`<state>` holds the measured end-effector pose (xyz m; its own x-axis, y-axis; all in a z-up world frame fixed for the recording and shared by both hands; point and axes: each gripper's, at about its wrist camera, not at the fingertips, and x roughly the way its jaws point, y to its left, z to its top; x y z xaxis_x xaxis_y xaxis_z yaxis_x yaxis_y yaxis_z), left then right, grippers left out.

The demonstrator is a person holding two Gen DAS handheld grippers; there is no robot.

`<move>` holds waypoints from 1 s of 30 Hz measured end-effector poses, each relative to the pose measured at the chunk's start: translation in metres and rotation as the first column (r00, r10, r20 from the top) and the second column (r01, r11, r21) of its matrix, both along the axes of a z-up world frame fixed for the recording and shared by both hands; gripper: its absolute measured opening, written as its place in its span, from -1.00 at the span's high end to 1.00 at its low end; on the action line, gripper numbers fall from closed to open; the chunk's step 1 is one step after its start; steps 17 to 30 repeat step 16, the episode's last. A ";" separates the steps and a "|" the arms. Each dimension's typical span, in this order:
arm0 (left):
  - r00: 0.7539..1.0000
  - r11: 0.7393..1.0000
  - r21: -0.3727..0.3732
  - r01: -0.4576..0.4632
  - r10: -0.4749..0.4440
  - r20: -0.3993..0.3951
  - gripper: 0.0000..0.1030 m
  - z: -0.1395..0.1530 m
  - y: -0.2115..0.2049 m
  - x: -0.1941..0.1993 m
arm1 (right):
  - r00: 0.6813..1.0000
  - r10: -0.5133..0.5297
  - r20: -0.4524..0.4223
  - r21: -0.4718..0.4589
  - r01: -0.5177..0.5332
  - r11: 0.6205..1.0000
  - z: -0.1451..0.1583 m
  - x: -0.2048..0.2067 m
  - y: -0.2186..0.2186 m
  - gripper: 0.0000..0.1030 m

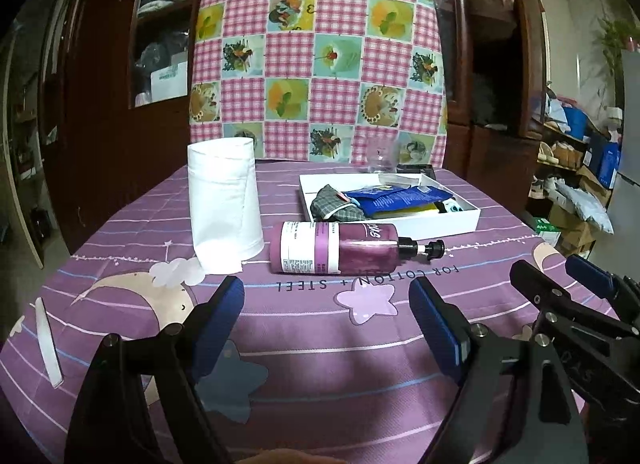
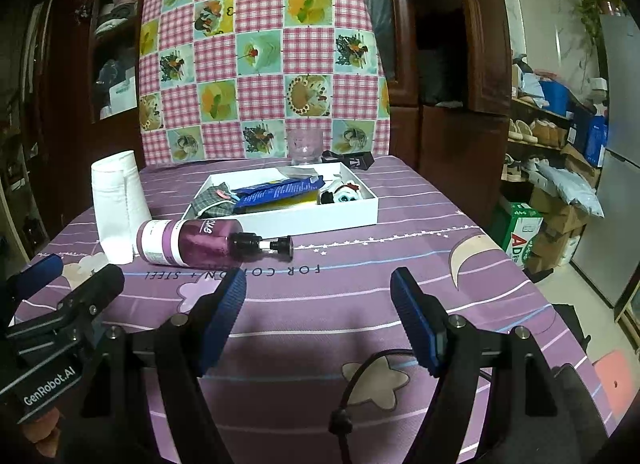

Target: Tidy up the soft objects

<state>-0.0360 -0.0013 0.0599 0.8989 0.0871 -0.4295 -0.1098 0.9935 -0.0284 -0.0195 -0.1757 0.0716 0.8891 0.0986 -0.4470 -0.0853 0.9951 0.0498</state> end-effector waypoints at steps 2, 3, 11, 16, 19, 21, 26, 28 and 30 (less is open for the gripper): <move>1.000 1.000 -0.002 0.000 0.000 0.000 -0.66 0.000 0.000 0.000 | 1.000 -0.005 -0.002 0.004 0.005 1.000 0.000 0.000 -0.001 -0.46; 1.000 1.000 -0.002 -0.001 0.001 0.001 -0.66 0.000 0.000 0.000 | 1.000 -0.006 -0.004 0.005 0.006 1.000 0.000 0.000 -0.001 -0.46; 1.000 1.000 0.010 -0.003 0.003 -0.010 -0.66 -0.001 -0.001 0.002 | 1.000 -0.011 -0.013 0.002 0.011 1.000 -0.001 0.001 -0.002 -0.46; 1.000 1.000 0.020 0.022 -0.021 -0.017 -0.66 -0.003 -0.006 0.000 | 1.000 -0.015 -0.024 0.009 0.016 1.000 -0.002 0.003 -0.006 -0.46; 1.000 1.000 0.020 0.022 -0.021 -0.017 -0.66 -0.003 -0.006 0.000 | 1.000 -0.015 -0.024 0.009 0.016 1.000 -0.002 0.003 -0.006 -0.46; 1.000 1.000 0.020 0.022 -0.021 -0.017 -0.66 -0.003 -0.006 0.000 | 1.000 -0.015 -0.024 0.009 0.016 1.000 -0.002 0.003 -0.006 -0.46; 1.000 1.000 0.020 0.022 -0.021 -0.017 -0.66 -0.003 -0.006 0.000 | 1.000 -0.015 -0.024 0.009 0.016 1.000 -0.002 0.003 -0.006 -0.46; 1.000 1.000 0.020 0.022 -0.021 -0.017 -0.66 -0.003 -0.006 0.000 | 1.000 -0.015 -0.024 0.009 0.016 1.000 -0.002 0.003 -0.006 -0.46; 1.000 1.000 0.020 0.022 -0.021 -0.017 -0.66 -0.003 -0.006 0.000 | 1.000 -0.015 -0.024 0.009 0.016 1.000 -0.002 0.003 -0.006 -0.46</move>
